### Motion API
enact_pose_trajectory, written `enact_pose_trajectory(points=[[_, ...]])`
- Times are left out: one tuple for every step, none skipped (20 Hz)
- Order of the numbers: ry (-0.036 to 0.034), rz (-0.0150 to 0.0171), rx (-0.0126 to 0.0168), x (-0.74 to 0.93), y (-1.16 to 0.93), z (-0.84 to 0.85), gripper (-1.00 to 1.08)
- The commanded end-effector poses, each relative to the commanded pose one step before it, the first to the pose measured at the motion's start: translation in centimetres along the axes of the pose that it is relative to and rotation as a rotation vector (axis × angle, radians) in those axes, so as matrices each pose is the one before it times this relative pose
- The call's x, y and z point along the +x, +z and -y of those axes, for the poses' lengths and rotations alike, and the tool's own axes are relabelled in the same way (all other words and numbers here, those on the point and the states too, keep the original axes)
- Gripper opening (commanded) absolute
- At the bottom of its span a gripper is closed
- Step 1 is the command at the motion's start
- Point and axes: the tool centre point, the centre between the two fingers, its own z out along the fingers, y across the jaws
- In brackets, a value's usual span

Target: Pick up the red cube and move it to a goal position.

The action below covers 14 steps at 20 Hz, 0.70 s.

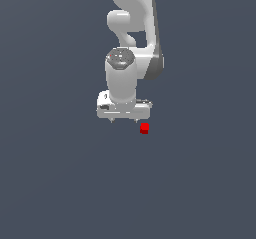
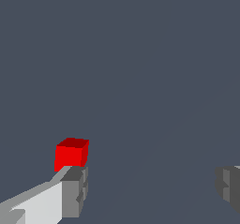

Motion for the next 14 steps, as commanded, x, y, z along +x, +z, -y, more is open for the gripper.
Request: enact_pose_trajectory(points=[[0.0, 0.0, 0.0, 0.0, 0.0, -0.001, 1.0], [0.0, 0.0, 0.0, -0.008, 0.025, 0.026, 1.0], [0.00065, -0.00022, -0.00004, -0.027, 0.062, 0.04, 1.0], [0.00093, -0.0003, -0.00004, -0.044, 0.109, 0.075, 1.0], [0.00114, -0.00037, -0.00004, -0.061, 0.155, 0.115, 1.0], [0.00147, -0.00047, -0.00005, -0.078, 0.2, 0.148, 1.0], [0.00197, -0.00063, -0.00007, -0.096, 0.242, 0.171, 1.0], [0.00218, -0.0007, -0.00008, -0.113, 0.29, 0.212, 1.0], [0.00263, -0.00085, -0.0001, -0.131, 0.334, 0.24, 1.0], [0.00294, -0.00095, -0.00011, -0.148, 0.382, 0.276, 1.0], [0.00328, -0.00106, -0.00012, -0.166, 0.429, 0.311, 1.0], [0.00372, -0.0012, -0.00014, -0.183, 0.476, 0.342, 1.0], [0.00405, -0.0013, -0.00015, -0.201, 0.526, 0.38, 1.0], [0.00441, -0.00142, -0.00016, -0.218, 0.578, 0.418, 1.0]])
